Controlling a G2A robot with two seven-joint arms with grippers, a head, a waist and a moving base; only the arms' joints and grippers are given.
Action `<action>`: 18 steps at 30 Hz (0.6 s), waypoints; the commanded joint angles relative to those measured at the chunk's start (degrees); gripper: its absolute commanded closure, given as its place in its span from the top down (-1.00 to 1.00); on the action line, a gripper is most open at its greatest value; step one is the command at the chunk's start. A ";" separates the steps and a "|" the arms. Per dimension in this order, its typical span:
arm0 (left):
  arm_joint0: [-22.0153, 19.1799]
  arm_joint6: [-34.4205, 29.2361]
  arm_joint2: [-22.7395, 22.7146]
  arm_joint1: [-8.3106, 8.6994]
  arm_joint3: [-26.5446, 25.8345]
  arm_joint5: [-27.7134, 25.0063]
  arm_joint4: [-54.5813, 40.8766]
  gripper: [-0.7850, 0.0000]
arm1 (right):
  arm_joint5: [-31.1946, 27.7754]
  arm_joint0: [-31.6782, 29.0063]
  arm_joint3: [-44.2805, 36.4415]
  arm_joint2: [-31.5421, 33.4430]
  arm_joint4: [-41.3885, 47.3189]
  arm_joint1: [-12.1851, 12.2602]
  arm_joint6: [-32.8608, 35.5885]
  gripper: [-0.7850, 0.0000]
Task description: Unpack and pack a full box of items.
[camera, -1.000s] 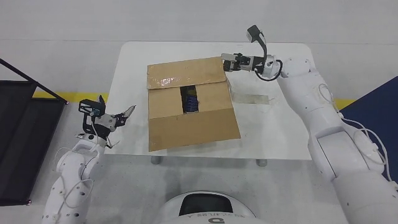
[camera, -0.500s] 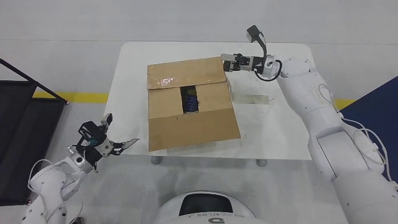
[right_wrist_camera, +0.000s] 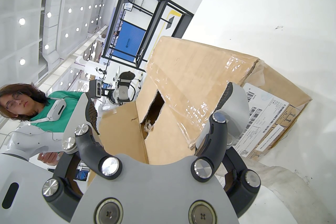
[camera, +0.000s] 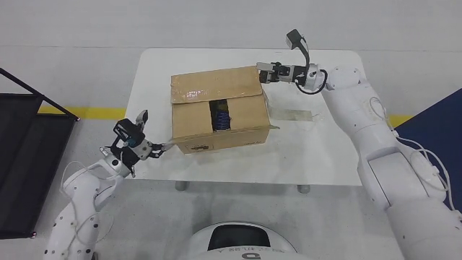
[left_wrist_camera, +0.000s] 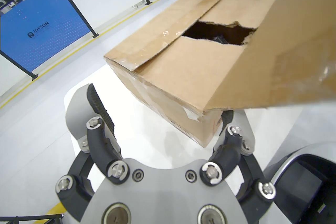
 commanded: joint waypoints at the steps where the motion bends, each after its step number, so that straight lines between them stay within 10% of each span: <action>1: -0.64 -0.88 -0.03 -0.13 -0.03 1.83 -2.58 1.00 | 0.00 0.00 0.00 0.00 0.00 0.00 0.00 1.00; 9: -7.94 -15.01 5.88 -1.51 1.04 17.66 -9.25 1.00 | 0.00 0.00 0.00 0.00 0.00 0.00 0.00 1.00; 18: -16.17 -18.88 13.38 -2.46 8.77 22.50 -6.37 1.00 | 0.00 0.00 0.00 0.00 0.00 0.00 0.00 1.00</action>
